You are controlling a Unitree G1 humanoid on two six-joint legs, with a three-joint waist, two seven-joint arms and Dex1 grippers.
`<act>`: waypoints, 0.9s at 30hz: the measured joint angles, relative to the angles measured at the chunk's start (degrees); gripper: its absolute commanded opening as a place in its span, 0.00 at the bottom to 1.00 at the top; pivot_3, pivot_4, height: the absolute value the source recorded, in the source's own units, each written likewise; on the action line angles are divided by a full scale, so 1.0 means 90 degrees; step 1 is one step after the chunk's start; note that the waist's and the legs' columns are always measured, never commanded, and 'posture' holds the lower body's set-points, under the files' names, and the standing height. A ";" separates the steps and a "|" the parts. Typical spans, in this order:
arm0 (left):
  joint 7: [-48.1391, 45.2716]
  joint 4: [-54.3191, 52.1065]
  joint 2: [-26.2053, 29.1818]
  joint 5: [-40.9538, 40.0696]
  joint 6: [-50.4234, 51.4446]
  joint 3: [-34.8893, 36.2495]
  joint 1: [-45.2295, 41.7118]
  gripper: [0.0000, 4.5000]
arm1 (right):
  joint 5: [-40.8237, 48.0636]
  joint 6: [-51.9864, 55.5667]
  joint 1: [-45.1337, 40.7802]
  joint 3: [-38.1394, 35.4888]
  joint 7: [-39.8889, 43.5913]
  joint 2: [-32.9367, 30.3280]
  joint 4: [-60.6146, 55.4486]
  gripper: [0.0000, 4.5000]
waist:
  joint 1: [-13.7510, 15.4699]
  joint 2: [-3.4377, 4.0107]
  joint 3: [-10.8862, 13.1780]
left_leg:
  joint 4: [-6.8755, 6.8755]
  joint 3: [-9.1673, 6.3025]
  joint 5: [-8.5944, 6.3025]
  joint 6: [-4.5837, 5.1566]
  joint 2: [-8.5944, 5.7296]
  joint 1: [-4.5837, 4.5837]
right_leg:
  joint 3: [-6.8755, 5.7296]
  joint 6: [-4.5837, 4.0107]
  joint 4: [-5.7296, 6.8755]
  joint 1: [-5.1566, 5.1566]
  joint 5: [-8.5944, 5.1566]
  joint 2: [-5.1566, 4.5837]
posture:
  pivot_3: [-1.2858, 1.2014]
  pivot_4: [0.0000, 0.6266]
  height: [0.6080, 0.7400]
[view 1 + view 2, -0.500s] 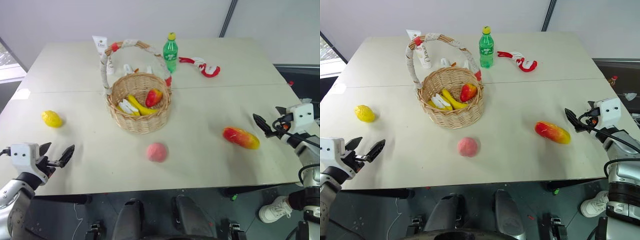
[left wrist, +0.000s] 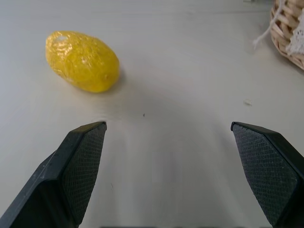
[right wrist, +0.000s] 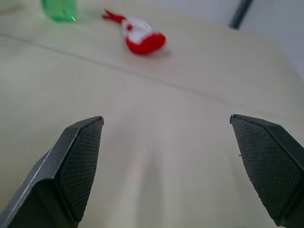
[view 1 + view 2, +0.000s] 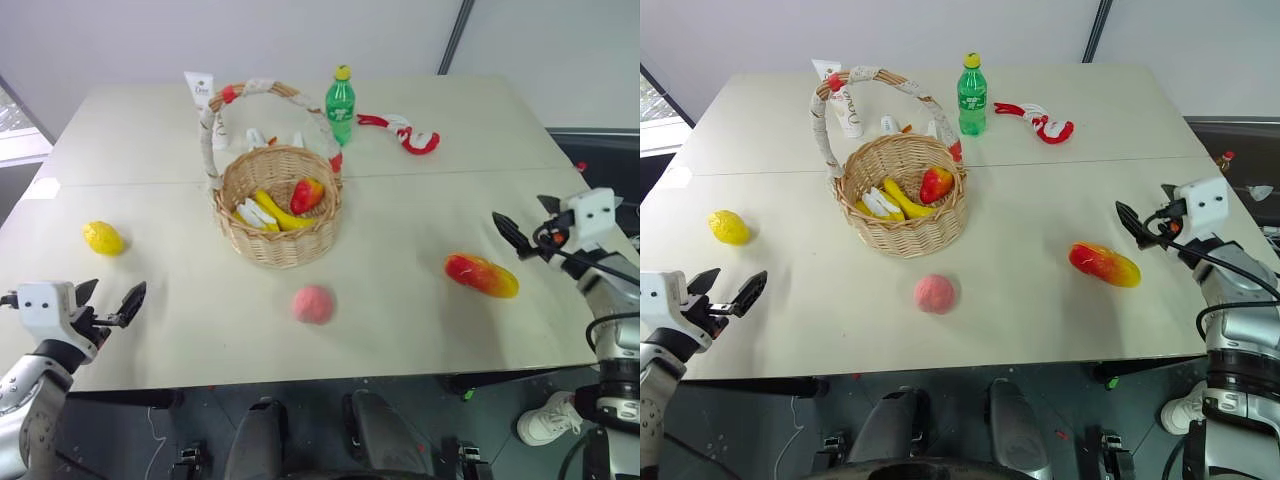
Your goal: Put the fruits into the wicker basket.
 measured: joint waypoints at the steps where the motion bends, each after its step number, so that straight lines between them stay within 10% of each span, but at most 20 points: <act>1: 0.0095 -0.0001 -0.0018 -0.0098 0.0074 0.0059 -0.0103 1.00 | 0.0096 0.0138 -0.0036 0.0093 0.0068 0.0028 -0.0301 0.99 | 0.0002 0.0000 0.0000 | 0.0000 -0.0004 0.0000 0.0000 0.0002 -0.0001 | -0.0001 0.0000 0.0000 0.0000 0.0000 0.0000 | 0.52 0.24 1.00; 14: 0.2876 0.0776 0.0331 0.0445 0.1728 0.0283 -0.2540 1.00 | 0.2215 0.2836 -0.0044 0.1699 0.1136 -0.0087 -0.4577 0.99 | 0.0073 -0.0014 -0.0006 | 0.0011 -0.0049 -0.0001 0.0001 -0.0004 -0.0014 | -0.0022 0.0002 0.0000 0.0002 0.0001 -0.0007 | 0.52 0.24 1.00; 27: 0.3676 0.2274 0.0494 0.0870 0.3588 -0.0391 -0.4714 1.00 | 0.2012 0.2859 -0.0445 0.2747 0.0885 0.0803 -0.4747 0.99 | 0.0028 -0.0020 -0.0007 | 0.0011 -0.0052 0.0000 0.0000 -0.0012 -0.0014 | -0.0025 0.0002 0.0004 -0.0002 0.0001 -0.0010 | 0.52 0.24 1.00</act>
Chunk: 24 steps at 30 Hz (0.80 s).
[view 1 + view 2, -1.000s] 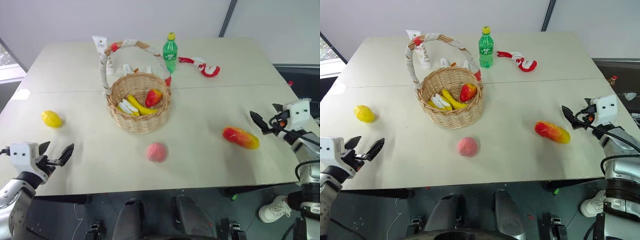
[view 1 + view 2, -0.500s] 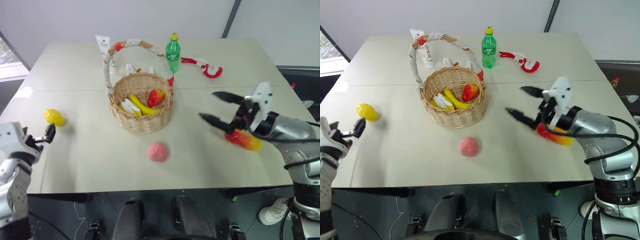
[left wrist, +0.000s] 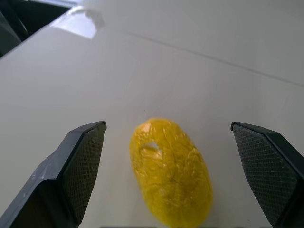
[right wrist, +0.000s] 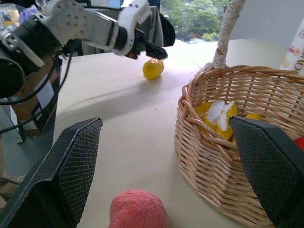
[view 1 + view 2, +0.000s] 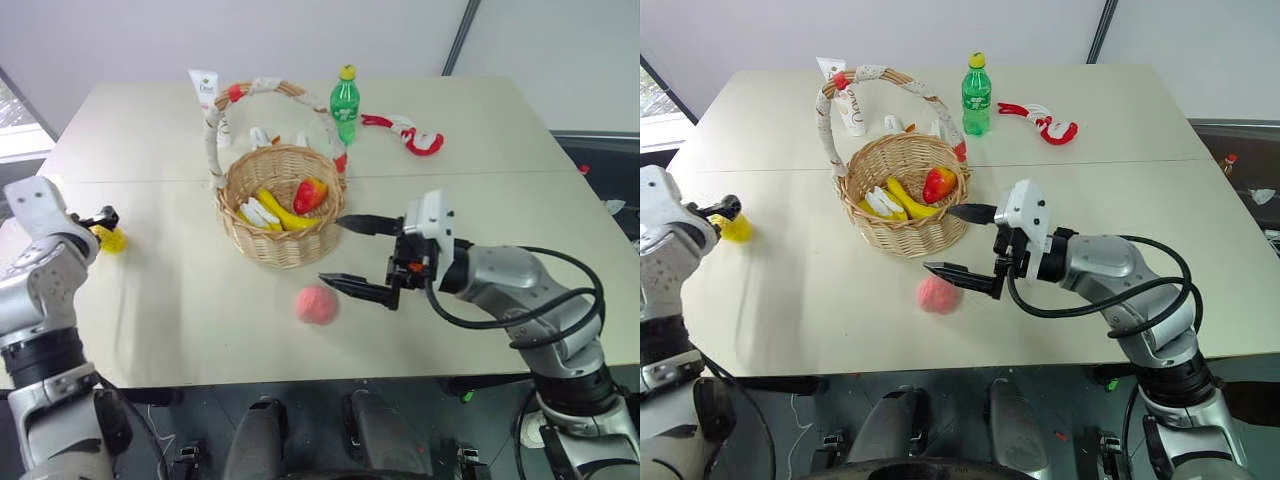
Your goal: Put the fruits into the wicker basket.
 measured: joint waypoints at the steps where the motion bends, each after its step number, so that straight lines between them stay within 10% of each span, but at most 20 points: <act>1: 0.0052 0.0120 -0.0003 0.0053 0.0064 -0.0016 -0.0064 1.00 | -0.0016 -0.0017 0.0010 0.0009 0.0001 0.0015 -0.0001 0.99 | -0.0011 0.0000 0.0000 | 0.0000 0.0000 0.0000 0.0000 0.0001 0.0000 | 0.0000 0.0000 0.0000 -0.0001 0.0000 0.0000 | 0.52 0.24 1.00; 8: 0.0163 0.1020 -0.0028 0.0353 0.0171 -0.0316 -0.0694 1.00 | -0.0181 -0.0148 0.0193 0.0024 0.0000 0.0054 -0.0001 0.99 | 0.0011 -0.0002 -0.0001 | 0.0000 0.0000 0.0000 -0.0001 -0.0001 -0.0001 | 0.0000 0.0000 0.0002 -0.0002 0.0001 -0.0004 | 0.52 0.24 1.00; 15: 0.0193 0.1823 -0.0060 0.0442 0.0370 -0.0348 -0.1191 0.39 | -0.0319 -0.0227 0.0200 0.0076 -0.0073 0.0136 -0.0001 1.00 | -0.0005 -0.0002 -0.0001 | 0.0000 0.0000 0.0000 -0.0002 -0.0002 -0.0001 | -0.0001 0.0000 0.0003 -0.0005 0.0001 -0.0004 | 0.52 0.24 1.00; 24: -0.1143 0.0229 0.0338 0.0370 0.0088 -0.0690 0.0004 0.38 | -0.0483 -0.0272 0.0195 0.0073 -0.0105 0.0220 0.0004 1.00 | -0.0045 -0.0002 -0.0001 | -0.0008 0.0004 0.0003 -0.0009 0.0012 -0.0008 | 0.0008 -0.0001 0.0003 -0.0019 0.0001 -0.0015 | 0.52 0.24 1.00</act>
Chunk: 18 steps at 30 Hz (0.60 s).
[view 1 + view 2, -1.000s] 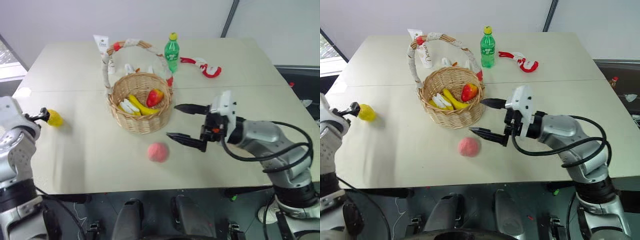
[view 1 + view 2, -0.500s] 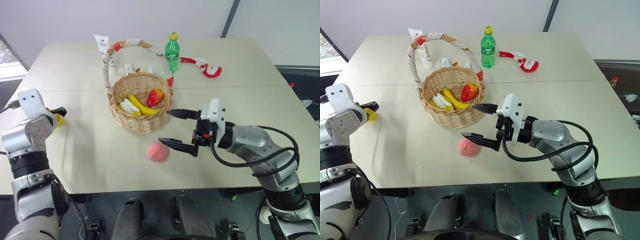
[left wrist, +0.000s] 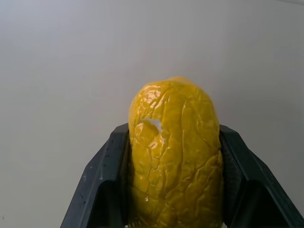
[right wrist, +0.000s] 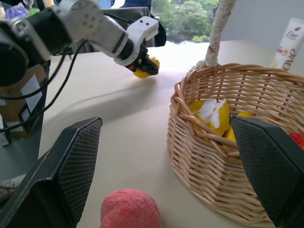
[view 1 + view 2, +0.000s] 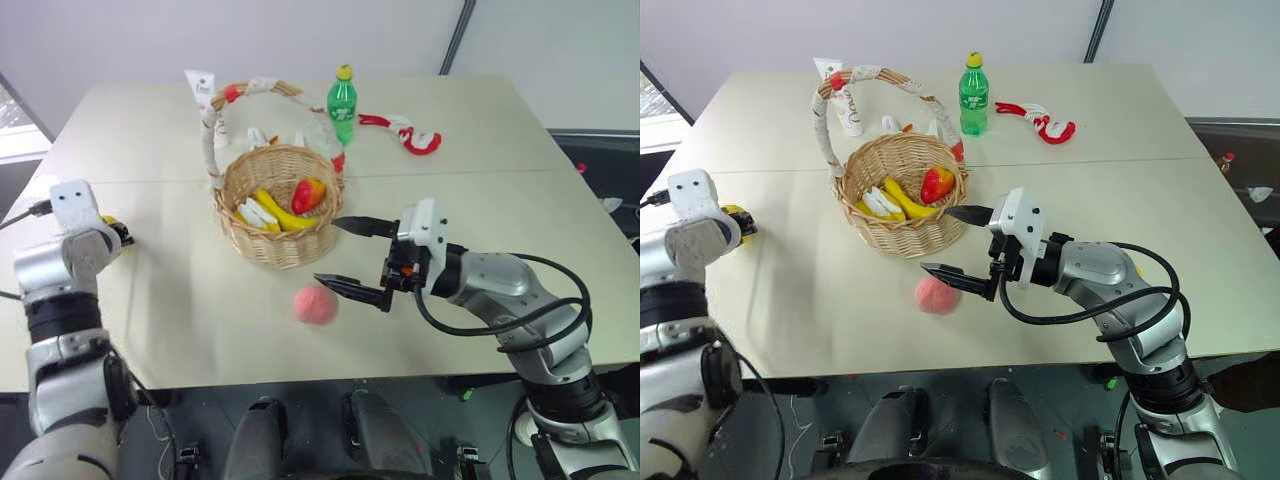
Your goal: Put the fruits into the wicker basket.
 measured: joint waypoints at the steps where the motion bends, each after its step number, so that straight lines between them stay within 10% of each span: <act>1: -0.0487 -0.0527 0.0103 -0.0251 -0.0070 0.0014 0.0334 0.38 | -0.0011 0.0000 -0.0015 -0.0019 0.0001 -0.0014 0.0015 1.00 | 0.0017 0.0000 0.0000 | -0.0001 -0.0002 0.0002 -0.0004 0.0002 -0.0001 | 0.0001 -0.0001 0.0000 -0.0001 0.0000 -0.0006 | 0.52 0.24 1.00; 8: -0.3430 -0.4384 0.0936 -0.2365 -0.0343 -0.0203 0.1416 0.38 | -0.0147 -0.0101 -0.0174 -0.0108 0.0121 -0.0102 0.0387 1.00 | 0.0196 0.0001 0.0000 | -0.0004 0.0001 0.0005 -0.0009 -0.0011 0.0006 | -0.0001 -0.0006 -0.0013 0.0017 -0.0002 -0.0033 | 0.52 0.24 1.00; 18: -0.2593 -0.2414 -0.0183 -0.0547 -0.0372 -0.3520 -0.1668 0.49 | -0.0261 -0.0129 -0.0598 -0.0066 0.0059 0.0043 0.0604 1.00 | 0.0127 0.0000 0.0000 | 0.0006 0.0006 -0.0004 0.0013 -0.0023 0.0001 | 0.0000 0.0001 -0.0006 0.0004 -0.0002 0.0028 | 0.52 0.24 1.00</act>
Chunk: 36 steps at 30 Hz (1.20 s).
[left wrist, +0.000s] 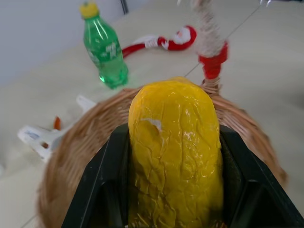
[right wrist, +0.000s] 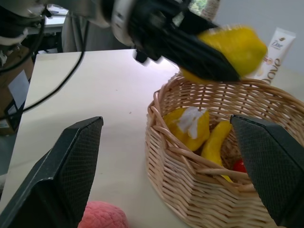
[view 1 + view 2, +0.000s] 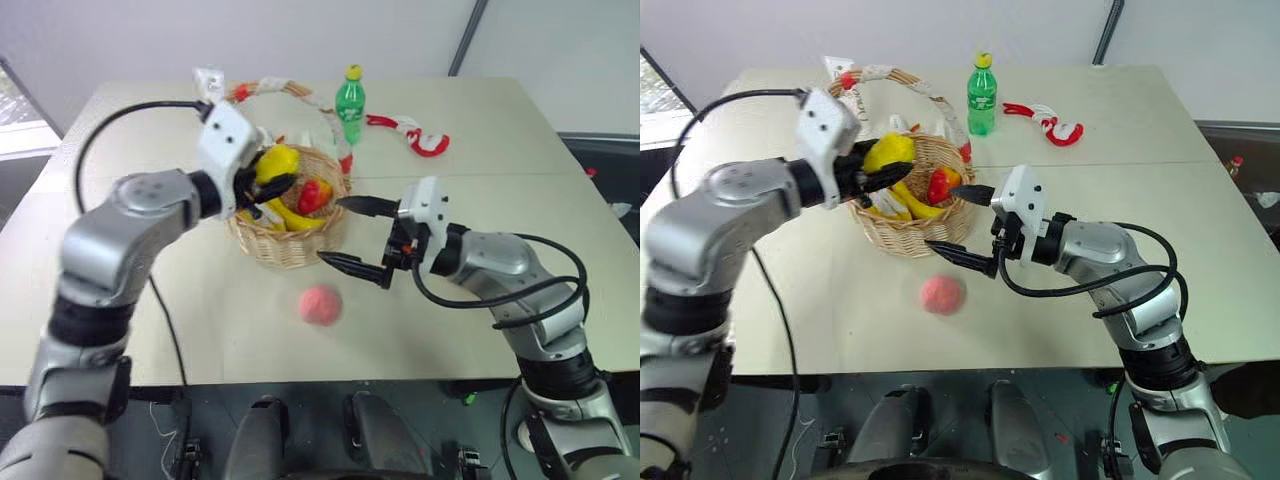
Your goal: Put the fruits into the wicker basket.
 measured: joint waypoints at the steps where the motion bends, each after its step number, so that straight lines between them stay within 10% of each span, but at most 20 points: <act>1: -0.0003 0.0286 -0.0057 0.0144 -0.0082 -0.0075 -0.0019 0.62 | -0.0003 0.0014 0.0011 -0.0005 -0.0036 -0.0004 -0.0009 1.00 | -0.0023 0.0001 0.0000 | -0.0002 -0.0001 0.0000 0.0000 0.0003 0.0000 | 0.0000 -0.0001 0.0002 -0.0002 0.0000 0.0001 | 0.52 0.24 1.00; 5: -0.0220 0.0773 -0.0160 0.0373 -0.0309 -0.0172 -0.0021 0.99 | -0.0011 0.0100 0.0177 -0.0065 -0.0226 -0.0010 -0.0182 1.00 | -0.0041 0.0001 0.0001 | 0.0000 -0.0003 0.0001 -0.0001 0.0006 -0.0002 | -0.0001 -0.0001 0.0004 -0.0002 -0.0001 -0.0002 | 0.52 0.24 1.00; 12: -0.1399 0.0196 -0.0026 -0.0584 -0.0768 0.0954 0.0561 0.99 | 0.0013 0.0245 0.0508 -0.0346 -0.0424 -0.0233 -0.0516 1.00 | -0.0097 0.0001 0.0001 | 0.0002 -0.0002 0.0002 -0.0003 0.0015 -0.0003 | -0.0001 -0.0001 0.0003 0.0000 -0.0001 -0.0006 | 0.52 0.24 1.00; 20: -0.3779 -0.2075 0.1911 -0.1995 -0.0562 0.1337 0.2713 0.99 | 0.0039 0.0252 0.0662 -0.0564 -0.0323 -0.0446 -0.0459 1.00 | -0.0034 0.0011 0.0006 | 0.0004 0.0002 0.0003 -0.0004 0.0017 0.0008 | -0.0002 -0.0003 -0.0001 0.0022 -0.0003 -0.0008 | 0.52 0.24 1.00; 35: -0.3290 -0.1586 0.1247 0.0920 -0.1815 -0.1690 0.2001 0.99 | 0.0124 0.0338 0.0787 -0.0575 -0.0189 -0.0613 -0.0561 1.00 | 0.0051 0.0010 0.0006 | 0.0006 0.0011 0.0000 0.0001 0.0007 0.0004 | 0.0000 0.0003 -0.0005 0.0017 -0.0006 0.0006 | 0.52 0.24 1.00; 36: -0.3344 -0.1497 0.1257 0.1043 -0.1904 -0.1745 0.1995 0.87 | 0.0179 0.0422 0.0926 -0.0576 -0.0084 -0.0816 -0.0676 1.00 | 0.0062 0.0010 0.0006 | 0.0006 0.0012 0.0000 0.0001 0.0007 0.0002 | 0.0000 0.0003 -0.0006 0.0017 -0.0006 0.0005 | 0.52 0.24 1.00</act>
